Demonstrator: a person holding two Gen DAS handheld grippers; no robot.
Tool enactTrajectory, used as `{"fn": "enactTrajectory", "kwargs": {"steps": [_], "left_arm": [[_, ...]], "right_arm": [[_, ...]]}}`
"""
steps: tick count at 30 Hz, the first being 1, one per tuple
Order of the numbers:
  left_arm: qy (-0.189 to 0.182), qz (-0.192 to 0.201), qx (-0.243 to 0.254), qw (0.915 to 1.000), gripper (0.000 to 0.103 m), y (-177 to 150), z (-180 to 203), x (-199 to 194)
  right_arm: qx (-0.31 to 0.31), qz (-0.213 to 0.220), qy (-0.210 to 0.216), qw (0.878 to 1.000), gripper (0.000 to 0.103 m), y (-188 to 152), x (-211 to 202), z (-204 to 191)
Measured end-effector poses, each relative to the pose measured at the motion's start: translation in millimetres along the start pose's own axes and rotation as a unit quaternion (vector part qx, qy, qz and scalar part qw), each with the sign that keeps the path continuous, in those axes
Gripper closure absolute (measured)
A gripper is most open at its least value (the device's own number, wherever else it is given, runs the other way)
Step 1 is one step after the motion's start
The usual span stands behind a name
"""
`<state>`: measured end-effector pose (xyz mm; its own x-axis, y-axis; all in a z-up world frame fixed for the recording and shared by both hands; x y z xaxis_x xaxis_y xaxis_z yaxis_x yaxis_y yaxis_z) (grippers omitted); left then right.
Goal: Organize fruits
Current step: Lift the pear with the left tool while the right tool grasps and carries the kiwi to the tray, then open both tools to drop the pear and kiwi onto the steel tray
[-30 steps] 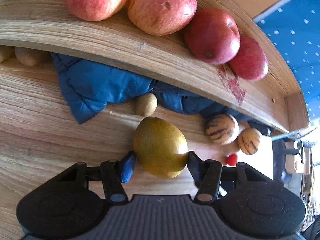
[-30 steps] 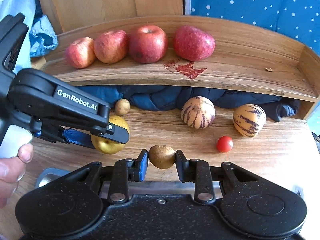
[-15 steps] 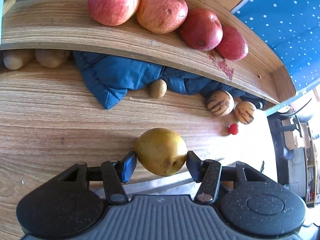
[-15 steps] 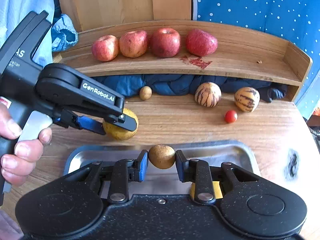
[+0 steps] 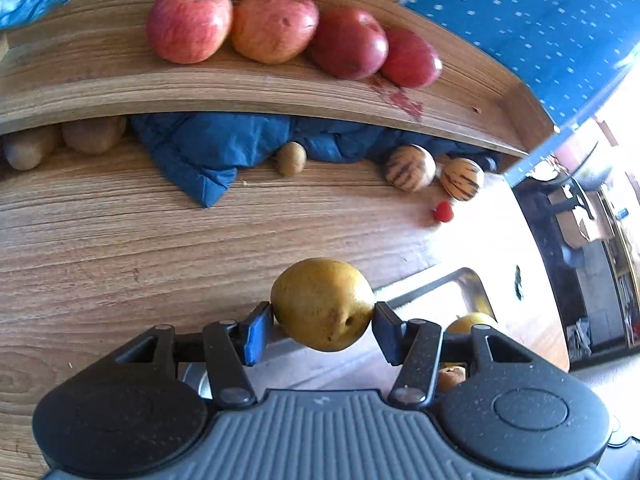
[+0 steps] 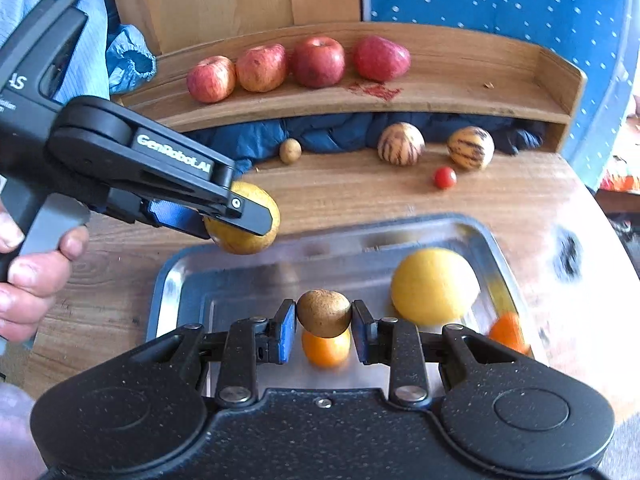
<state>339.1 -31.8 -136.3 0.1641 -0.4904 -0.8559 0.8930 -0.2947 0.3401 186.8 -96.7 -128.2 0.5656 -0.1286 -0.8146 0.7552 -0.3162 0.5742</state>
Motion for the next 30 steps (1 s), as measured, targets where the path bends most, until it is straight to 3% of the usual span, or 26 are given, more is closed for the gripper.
{"fn": "enactTrajectory", "kwargs": {"steps": [7,16,24,30], "left_arm": [[-0.022,-0.02,0.046,0.9985,0.045,-17.7,11.4,-13.2],[-0.027,-0.079,0.073,0.9938,0.045,-41.4,18.9,-4.2],[-0.028,-0.092,0.104,0.9899,0.045,-52.5,26.3,-7.2],[-0.028,-0.106,0.126,0.986,0.044,-58.4,29.4,-9.3]], "right_arm": [[0.027,-0.027,-0.013,0.999,0.072,-21.4,-5.8,3.5],[0.047,-0.069,-0.031,0.996,0.072,-43.2,2.0,6.4],[0.055,-0.081,-0.042,0.994,0.071,-47.7,0.3,13.3],[0.059,-0.077,-0.042,0.994,0.049,-47.6,-4.7,11.9]]}}
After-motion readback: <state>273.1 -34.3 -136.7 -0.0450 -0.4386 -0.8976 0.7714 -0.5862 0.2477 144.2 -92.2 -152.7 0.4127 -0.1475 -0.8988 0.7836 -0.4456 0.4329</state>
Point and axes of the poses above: each gripper's, at about its wrist camera, not at the fingertips, and x roughly the way its jaws point, z to its right, y to its top, the point moved 2 cm from there along x, roughly the way its jaws point, and after that the axes turned 1 degree about -z, right-handed, at the moved point
